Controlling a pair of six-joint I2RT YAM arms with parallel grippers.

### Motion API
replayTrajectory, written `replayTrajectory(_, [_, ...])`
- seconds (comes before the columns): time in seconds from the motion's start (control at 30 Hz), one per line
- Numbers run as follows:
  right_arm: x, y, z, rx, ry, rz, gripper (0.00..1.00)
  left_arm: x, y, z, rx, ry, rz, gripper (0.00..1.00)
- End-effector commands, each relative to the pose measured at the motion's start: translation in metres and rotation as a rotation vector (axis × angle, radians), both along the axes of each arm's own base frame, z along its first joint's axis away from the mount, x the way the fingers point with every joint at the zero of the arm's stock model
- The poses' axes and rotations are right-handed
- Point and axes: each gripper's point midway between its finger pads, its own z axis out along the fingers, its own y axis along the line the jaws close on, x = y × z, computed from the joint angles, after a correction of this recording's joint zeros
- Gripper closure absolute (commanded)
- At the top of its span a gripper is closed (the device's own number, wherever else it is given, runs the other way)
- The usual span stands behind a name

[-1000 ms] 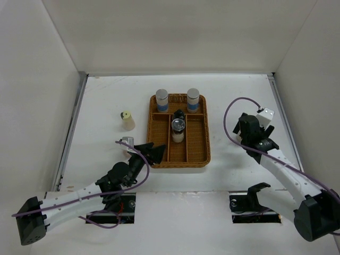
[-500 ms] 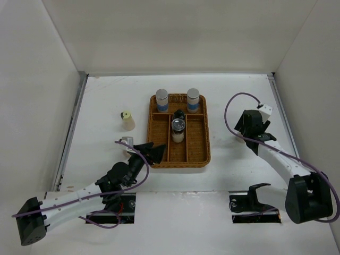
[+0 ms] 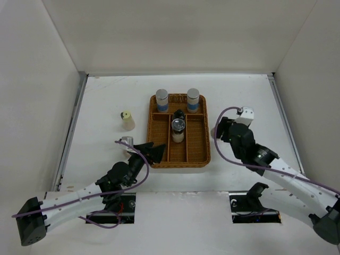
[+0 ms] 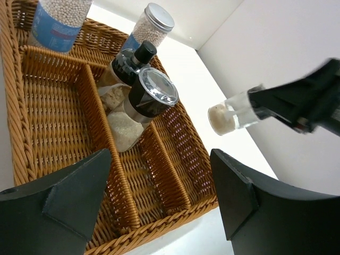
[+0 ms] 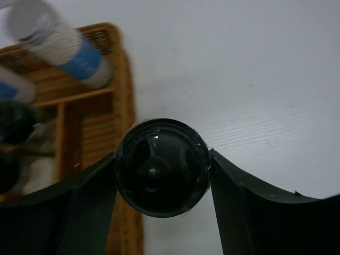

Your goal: Organize the condiment bottles

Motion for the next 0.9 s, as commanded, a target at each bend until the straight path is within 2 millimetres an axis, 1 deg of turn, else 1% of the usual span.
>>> replayTrajectory(0.0, [-0.021, 0.052, 0.041, 0.093, -0.074, 0.143, 0.53, -0.002, -0.002, 0.009, -0.036, -0.021, -0.013, 0.26])
replayTrajectory(0.07, [-0.038, 0.088, 0.04, 0.081, -0.058, 0.255, 0.53, 0.001, 0.0, 0.009, -0.03, -0.021, 0.004, 0.26])
replayTrajectory(0.17, [-0.057, 0.131, 0.043, 0.073, -0.046, 0.363, 0.53, 0.002, 0.001, 0.01, -0.028, -0.02, 0.009, 0.26])
replayTrajectory(0.23, [-0.066, 0.155, 0.048, 0.069, -0.049, 0.418, 0.52, 0.003, 0.002, 0.01, -0.026, -0.023, 0.014, 0.26])
replayTrajectory(0.37, [-0.071, 0.191, 0.058, 0.092, -0.083, 0.484, 0.52, 0.004, 0.005, 0.013, -0.021, -0.021, 0.027, 0.26])
replayTrajectory(0.5, [-0.064, 0.21, 0.059, 0.104, -0.12, 0.491, 0.52, 0.006, 0.01, 0.012, -0.011, -0.016, 0.045, 0.26])
replayTrajectory(0.6, [-0.061, 0.225, 0.054, 0.085, -0.118, 0.51, 0.51, 0.007, 0.014, 0.012, -0.012, -0.012, 0.062, 0.26])
replayTrajectory(0.73, [-0.056, 0.24, 0.032, 0.018, -0.082, 0.511, 0.51, 0.006, 0.019, 0.015, -0.015, -0.015, 0.073, 0.26])
replayTrajectory(0.87, [-0.051, 0.248, 0.007, -0.045, -0.048, 0.499, 0.49, 0.008, 0.027, 0.017, 0.002, 0.005, 0.112, 0.26])
